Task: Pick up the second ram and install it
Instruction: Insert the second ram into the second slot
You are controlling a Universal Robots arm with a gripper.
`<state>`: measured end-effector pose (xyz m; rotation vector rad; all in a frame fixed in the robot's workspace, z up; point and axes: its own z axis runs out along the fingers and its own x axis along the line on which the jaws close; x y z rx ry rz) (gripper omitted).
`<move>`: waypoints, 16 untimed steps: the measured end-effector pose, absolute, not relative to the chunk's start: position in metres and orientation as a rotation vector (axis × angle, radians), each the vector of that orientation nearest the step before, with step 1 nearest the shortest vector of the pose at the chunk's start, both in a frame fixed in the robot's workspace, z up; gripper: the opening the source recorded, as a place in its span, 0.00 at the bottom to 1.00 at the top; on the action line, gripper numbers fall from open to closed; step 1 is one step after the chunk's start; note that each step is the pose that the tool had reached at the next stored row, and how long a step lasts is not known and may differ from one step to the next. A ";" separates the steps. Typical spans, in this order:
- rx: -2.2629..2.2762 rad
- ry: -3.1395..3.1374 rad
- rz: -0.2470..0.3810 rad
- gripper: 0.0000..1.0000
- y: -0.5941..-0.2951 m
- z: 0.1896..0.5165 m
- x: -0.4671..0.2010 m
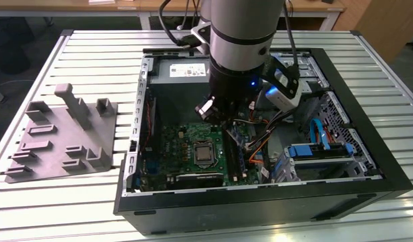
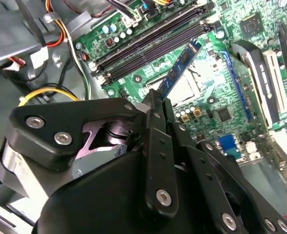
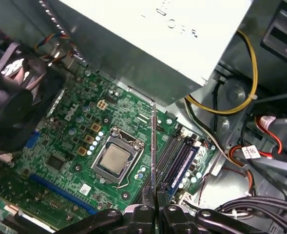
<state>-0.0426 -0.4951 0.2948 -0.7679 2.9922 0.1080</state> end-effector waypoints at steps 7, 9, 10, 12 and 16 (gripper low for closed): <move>-0.640 3.019 0.104 0.14 -0.495 0.295 -0.043; -0.603 3.026 0.103 0.14 -0.495 0.294 -0.043; -0.585 3.029 0.103 0.14 -0.495 0.294 -0.043; -0.548 3.035 0.101 0.14 -0.495 0.294 -0.043; -0.478 3.046 0.099 0.14 -0.495 0.294 -0.043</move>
